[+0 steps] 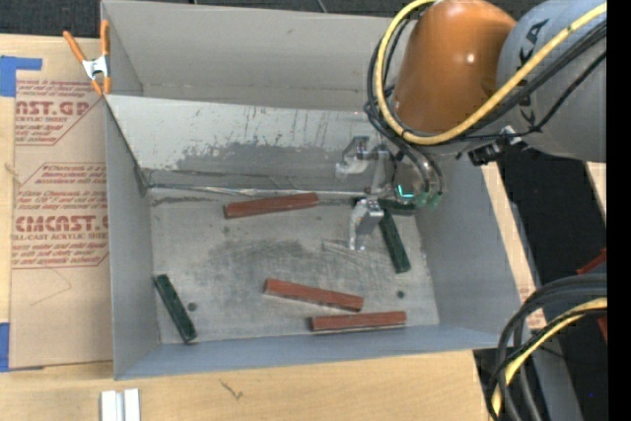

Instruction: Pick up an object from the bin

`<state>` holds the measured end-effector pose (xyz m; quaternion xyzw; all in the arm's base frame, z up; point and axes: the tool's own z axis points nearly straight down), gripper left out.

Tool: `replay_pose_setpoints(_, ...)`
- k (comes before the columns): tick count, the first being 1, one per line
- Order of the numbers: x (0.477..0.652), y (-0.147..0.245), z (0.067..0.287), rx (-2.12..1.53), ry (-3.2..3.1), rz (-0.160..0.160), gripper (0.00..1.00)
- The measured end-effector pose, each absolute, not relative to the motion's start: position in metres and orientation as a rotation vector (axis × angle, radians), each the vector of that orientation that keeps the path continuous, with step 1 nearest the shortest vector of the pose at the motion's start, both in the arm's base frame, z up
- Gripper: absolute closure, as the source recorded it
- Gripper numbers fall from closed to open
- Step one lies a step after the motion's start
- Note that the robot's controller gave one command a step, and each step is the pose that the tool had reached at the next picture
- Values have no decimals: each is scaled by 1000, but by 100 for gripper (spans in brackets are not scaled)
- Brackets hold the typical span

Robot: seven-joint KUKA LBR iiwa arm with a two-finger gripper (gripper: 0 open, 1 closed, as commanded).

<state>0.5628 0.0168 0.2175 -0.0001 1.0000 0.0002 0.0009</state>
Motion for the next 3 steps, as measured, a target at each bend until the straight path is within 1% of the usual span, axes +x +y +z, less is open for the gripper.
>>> replay_pose_setpoints(1,538,17,163,-24,3135,0,0)
replay_pose_setpoints(2,505,37,76,60,3128,4,100)
replay_pose_setpoints(3,505,37,76,61,3128,4,100)
